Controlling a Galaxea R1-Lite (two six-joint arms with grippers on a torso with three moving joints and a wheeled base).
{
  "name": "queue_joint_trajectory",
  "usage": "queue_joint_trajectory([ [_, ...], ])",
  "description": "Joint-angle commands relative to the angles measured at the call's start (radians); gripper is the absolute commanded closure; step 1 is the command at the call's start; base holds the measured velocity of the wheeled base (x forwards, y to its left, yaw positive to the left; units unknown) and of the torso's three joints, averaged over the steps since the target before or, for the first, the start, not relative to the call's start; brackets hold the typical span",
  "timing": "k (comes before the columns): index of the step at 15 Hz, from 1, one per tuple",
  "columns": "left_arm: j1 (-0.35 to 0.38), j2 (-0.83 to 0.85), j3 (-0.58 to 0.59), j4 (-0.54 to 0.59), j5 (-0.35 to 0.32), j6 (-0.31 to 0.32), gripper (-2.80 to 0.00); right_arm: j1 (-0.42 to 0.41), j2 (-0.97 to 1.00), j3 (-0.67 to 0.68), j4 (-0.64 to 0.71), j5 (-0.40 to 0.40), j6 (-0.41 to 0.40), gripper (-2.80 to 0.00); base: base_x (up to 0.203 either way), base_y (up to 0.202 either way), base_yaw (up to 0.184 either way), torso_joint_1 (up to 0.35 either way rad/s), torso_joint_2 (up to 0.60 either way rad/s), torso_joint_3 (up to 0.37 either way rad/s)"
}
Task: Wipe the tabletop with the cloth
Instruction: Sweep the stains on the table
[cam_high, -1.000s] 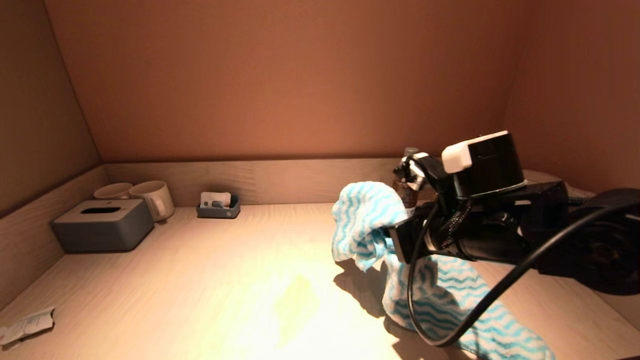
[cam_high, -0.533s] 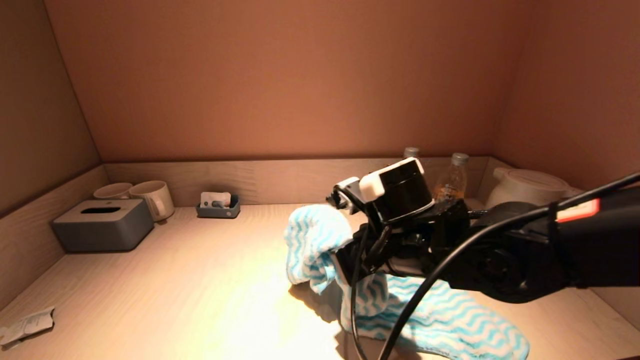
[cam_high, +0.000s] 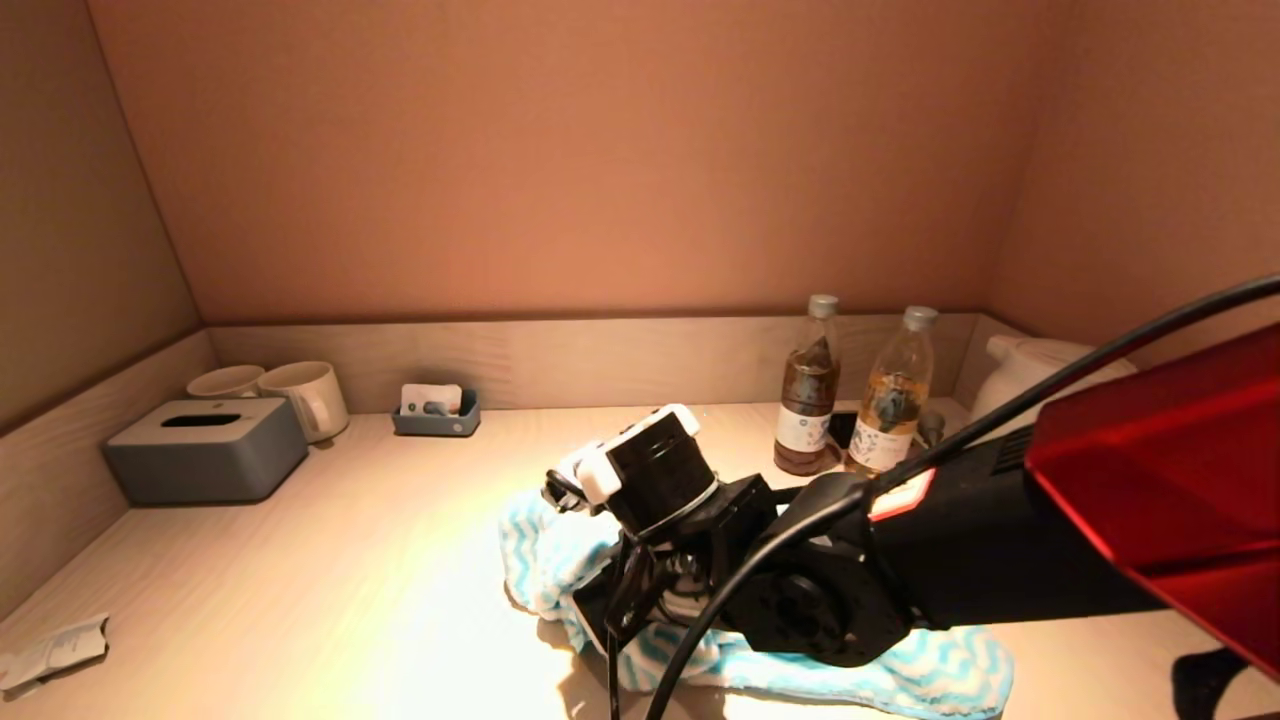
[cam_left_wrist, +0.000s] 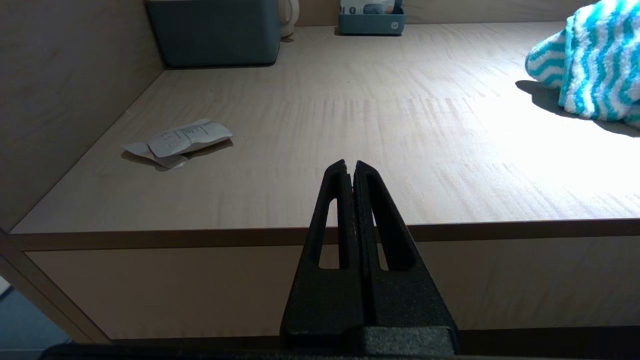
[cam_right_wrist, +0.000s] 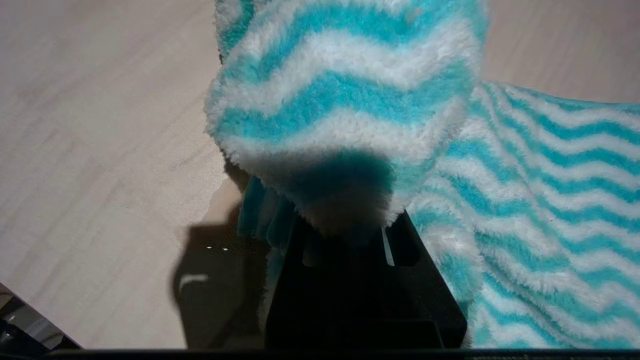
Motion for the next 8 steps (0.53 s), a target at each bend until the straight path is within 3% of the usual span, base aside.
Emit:
queue_joint_trajectory([
  [1,0.000,0.000,0.000,0.000,0.000,0.000,0.00,0.021,0.042,0.010,0.002,0.001,0.001,0.00,0.000,0.000,0.000,0.000,0.00,0.000],
  [8,0.000,0.000,0.000,0.000,-0.001,0.000,0.00,0.109,0.026,0.123,-0.004,-0.001,0.033,0.00,0.000,0.000,0.000,0.000,0.00,0.000],
])
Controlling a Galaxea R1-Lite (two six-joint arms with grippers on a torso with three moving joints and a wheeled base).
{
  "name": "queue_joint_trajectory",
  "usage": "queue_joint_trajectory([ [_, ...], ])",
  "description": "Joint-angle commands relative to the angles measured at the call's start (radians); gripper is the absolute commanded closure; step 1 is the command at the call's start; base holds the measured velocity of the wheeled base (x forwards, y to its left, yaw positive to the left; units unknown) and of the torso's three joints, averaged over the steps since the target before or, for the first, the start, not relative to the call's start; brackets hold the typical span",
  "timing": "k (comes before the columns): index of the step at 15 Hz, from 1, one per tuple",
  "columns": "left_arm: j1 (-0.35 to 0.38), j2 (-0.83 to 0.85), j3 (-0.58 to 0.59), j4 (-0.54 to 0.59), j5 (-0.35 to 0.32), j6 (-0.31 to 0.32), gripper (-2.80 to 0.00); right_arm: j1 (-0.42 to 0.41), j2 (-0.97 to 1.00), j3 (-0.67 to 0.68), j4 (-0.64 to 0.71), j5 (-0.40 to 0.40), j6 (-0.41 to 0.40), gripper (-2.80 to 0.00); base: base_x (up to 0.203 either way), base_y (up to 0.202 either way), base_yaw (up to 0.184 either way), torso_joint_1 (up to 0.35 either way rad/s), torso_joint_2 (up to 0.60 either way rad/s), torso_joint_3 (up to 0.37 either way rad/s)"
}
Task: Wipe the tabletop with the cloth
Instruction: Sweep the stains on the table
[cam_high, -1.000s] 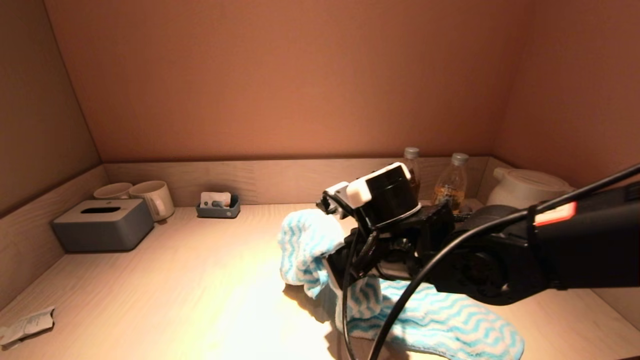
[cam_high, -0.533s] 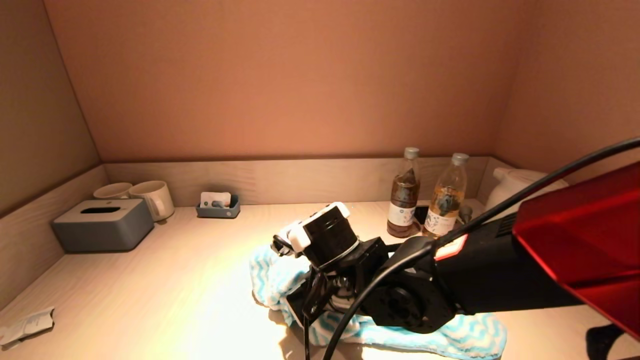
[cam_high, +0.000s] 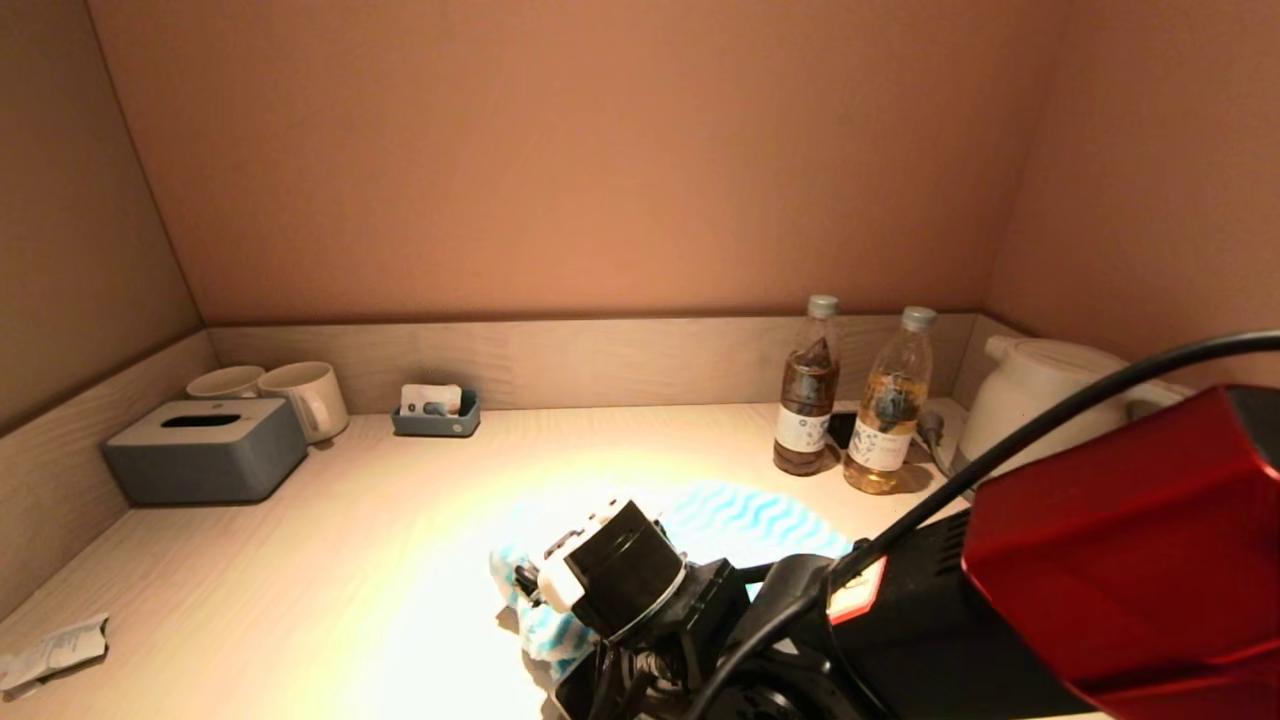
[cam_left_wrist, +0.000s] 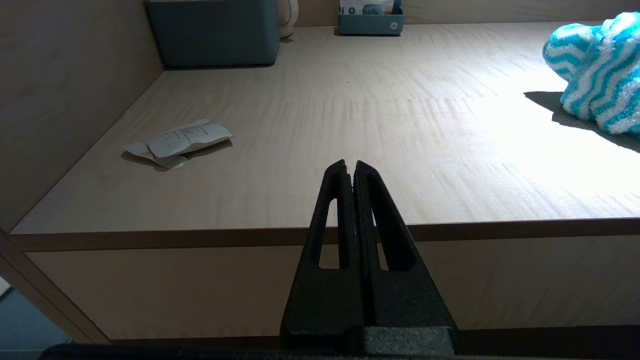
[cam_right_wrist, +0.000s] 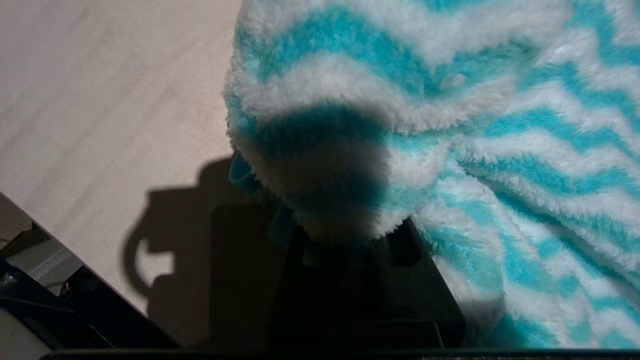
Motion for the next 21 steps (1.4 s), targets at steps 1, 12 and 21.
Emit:
queue_joint_trajectory([
  [1,0.000,0.000,0.000,0.000,0.000,0.000,0.00,0.010,0.004,-0.009,0.006,0.002,0.001,0.00,0.000,0.000,0.000,0.000,0.00,0.000],
  [12,0.000,0.000,0.000,0.000,0.000,0.000,0.00,-0.299,0.146,-0.128,-0.059,-0.056,0.018,0.00,0.000,0.000,0.000,0.000,0.00,0.000],
  [21,0.000,0.000,0.000,0.000,0.000,0.000,0.00,-0.098,-0.072,0.116,-0.059,-0.055,0.020,0.00,0.000,0.000,0.000,0.000,0.00,0.000],
])
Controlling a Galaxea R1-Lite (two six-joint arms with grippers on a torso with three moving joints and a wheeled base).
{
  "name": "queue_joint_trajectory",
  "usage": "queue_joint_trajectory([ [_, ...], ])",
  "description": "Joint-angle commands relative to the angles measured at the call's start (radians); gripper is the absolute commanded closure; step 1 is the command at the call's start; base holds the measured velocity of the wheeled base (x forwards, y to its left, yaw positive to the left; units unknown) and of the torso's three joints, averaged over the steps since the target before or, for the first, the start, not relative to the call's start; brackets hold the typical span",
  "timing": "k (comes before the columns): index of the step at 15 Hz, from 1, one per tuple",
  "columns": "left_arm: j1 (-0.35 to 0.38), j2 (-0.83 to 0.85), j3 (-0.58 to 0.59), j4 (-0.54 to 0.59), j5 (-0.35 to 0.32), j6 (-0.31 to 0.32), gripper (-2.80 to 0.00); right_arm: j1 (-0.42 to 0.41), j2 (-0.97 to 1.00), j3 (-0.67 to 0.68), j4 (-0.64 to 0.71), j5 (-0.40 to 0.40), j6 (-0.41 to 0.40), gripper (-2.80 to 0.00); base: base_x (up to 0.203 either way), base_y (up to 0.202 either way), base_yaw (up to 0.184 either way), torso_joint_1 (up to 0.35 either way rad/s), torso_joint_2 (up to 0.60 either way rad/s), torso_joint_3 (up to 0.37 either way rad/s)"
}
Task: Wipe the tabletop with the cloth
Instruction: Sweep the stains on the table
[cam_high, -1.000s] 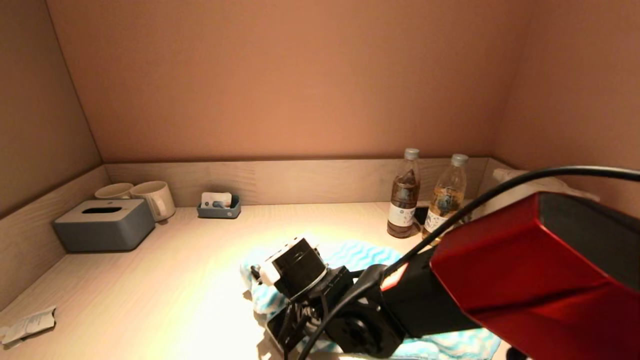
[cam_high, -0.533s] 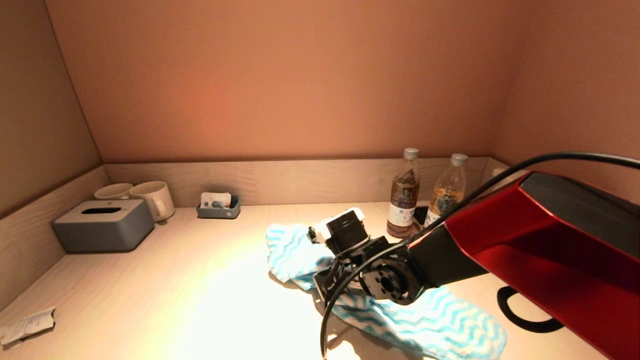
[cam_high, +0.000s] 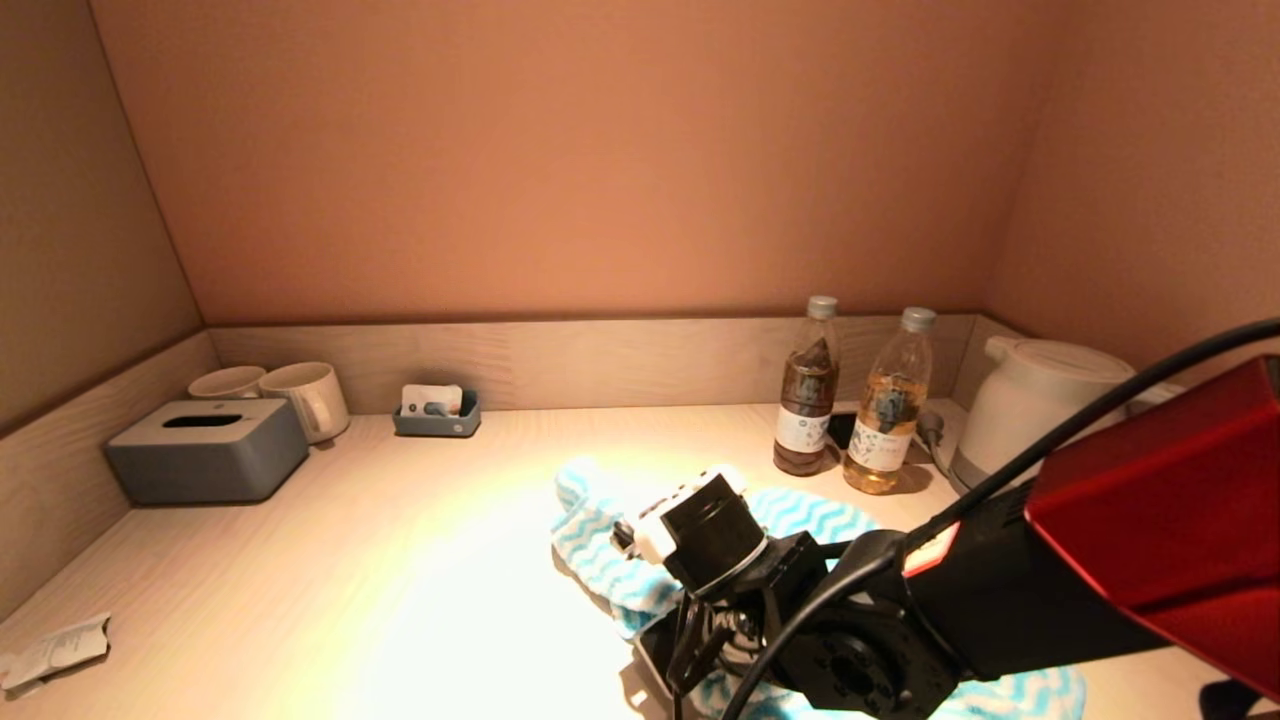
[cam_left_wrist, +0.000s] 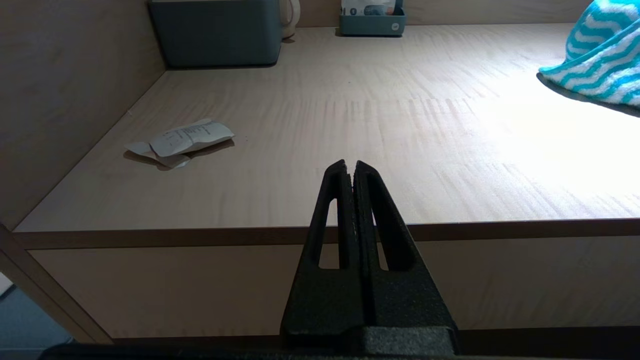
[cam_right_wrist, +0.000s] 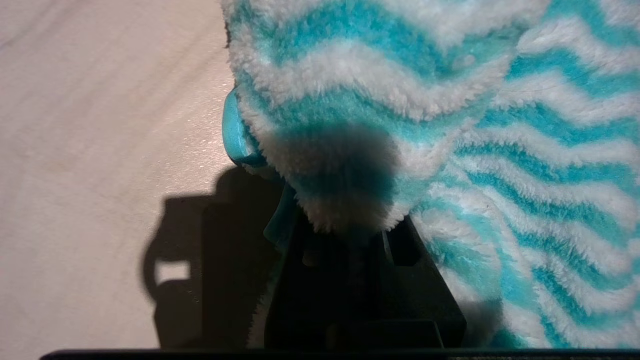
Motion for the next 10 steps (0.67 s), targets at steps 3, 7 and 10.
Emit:
queue_joint_trajectory([
  [3,0.000,0.000,0.000,0.001,0.001,0.000,0.00,0.114,0.012,-0.027,-0.007,0.002,0.000,0.00,0.000,0.000,0.000,0.000,0.00,0.000],
  [7,0.000,0.000,0.000,0.001,0.000,0.000,0.00,0.128,0.080,-0.117,-0.001,0.001,-0.005,0.00,0.000,0.000,0.000,0.000,0.00,0.000],
  [10,0.000,0.000,0.000,0.001,0.001,0.000,0.00,0.127,0.196,-0.301,0.022,0.000,-0.005,0.00,0.000,0.000,0.000,0.000,0.00,0.000],
])
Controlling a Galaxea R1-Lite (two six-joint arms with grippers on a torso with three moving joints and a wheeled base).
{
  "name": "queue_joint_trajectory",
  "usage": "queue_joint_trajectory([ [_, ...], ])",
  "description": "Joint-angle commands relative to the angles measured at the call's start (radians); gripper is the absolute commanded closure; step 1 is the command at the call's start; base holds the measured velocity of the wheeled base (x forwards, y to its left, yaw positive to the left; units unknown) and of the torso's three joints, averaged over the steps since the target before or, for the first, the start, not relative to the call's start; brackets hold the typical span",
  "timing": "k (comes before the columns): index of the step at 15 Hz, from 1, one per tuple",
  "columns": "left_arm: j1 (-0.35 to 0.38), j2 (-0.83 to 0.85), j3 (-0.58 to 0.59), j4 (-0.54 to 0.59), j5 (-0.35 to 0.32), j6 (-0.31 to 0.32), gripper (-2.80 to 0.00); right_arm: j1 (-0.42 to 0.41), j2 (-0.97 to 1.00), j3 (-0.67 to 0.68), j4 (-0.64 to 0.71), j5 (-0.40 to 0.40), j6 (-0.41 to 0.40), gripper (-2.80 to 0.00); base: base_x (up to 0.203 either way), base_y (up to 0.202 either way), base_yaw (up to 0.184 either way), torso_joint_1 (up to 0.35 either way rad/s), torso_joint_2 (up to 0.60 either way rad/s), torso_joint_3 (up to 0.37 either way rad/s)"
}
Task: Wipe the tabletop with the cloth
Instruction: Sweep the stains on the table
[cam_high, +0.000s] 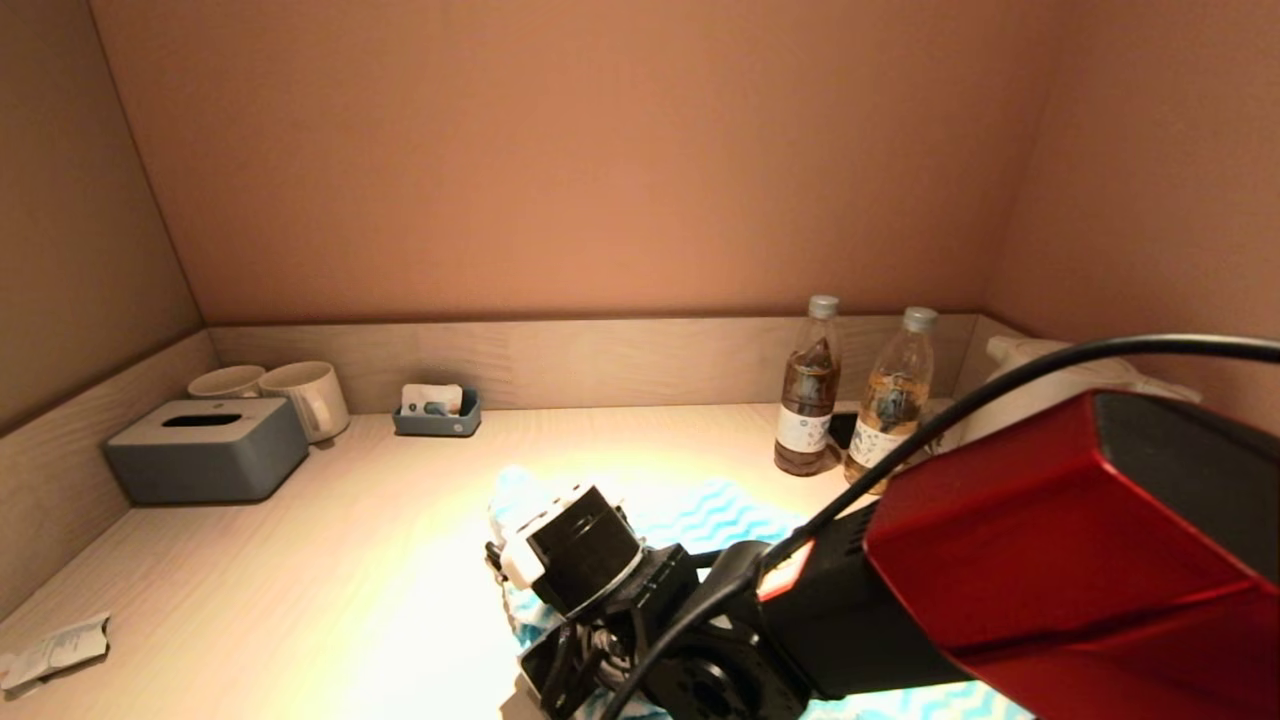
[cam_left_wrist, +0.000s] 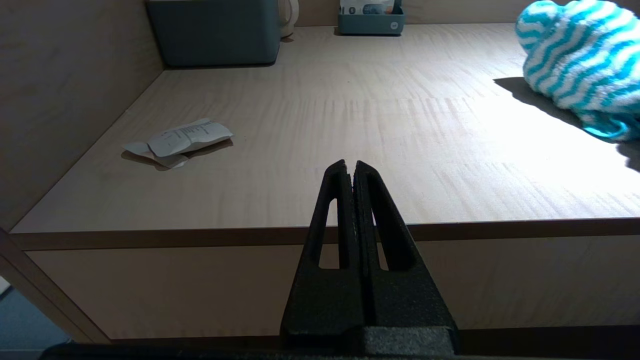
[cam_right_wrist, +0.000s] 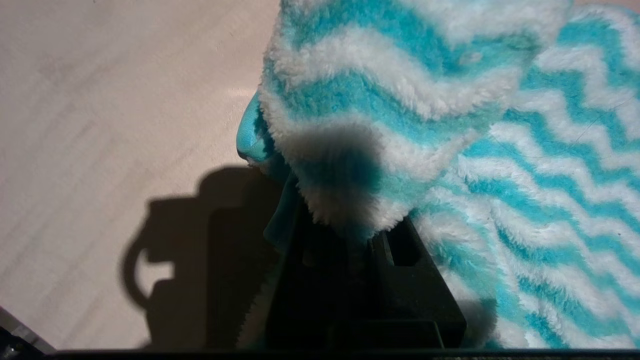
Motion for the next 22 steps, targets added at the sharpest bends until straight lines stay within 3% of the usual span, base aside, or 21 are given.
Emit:
queue_joint_trajectory([
  [1,0.001,0.000,0.000,0.000,0.000,0.000,0.00,-0.002,0.085,-0.086,0.017,-0.009,0.001,0.00,0.000,0.000,0.000,0.000,0.00,0.000],
  [6,0.001,0.000,0.000,0.000,0.000,0.000,0.00,-0.095,0.207,-0.264,0.060,-0.054,0.000,0.00,0.000,0.000,0.000,0.000,0.00,0.000],
  [8,0.001,0.000,0.000,0.000,-0.001,0.000,0.00,-0.174,0.235,-0.316,0.083,-0.062,0.004,0.00,0.000,0.000,0.000,0.000,0.00,0.000],
  [11,0.001,0.000,0.000,0.000,-0.001,0.000,0.00,-0.268,0.206,-0.301,0.092,-0.065,0.006,0.00,0.000,0.000,0.000,0.000,0.00,0.000],
  [14,0.001,0.000,0.000,0.000,-0.001,0.000,0.00,-0.299,0.120,-0.194,0.092,-0.064,0.008,0.00,0.000,0.000,0.000,0.000,0.00,0.000],
  [17,0.001,0.000,0.000,0.000,0.000,0.000,0.00,-0.255,0.007,-0.031,0.084,-0.061,0.011,0.00,0.000,0.000,0.000,0.000,0.00,0.000],
  [19,0.001,0.000,0.000,0.000,0.000,0.000,0.00,-0.171,-0.067,0.068,0.081,-0.057,0.026,0.00,0.000,0.000,0.000,0.000,0.00,0.000],
  [22,0.001,0.000,0.000,0.000,0.000,0.000,0.00,-0.050,-0.100,0.112,0.080,-0.054,0.068,0.00,0.000,0.000,0.000,0.000,0.00,0.000],
])
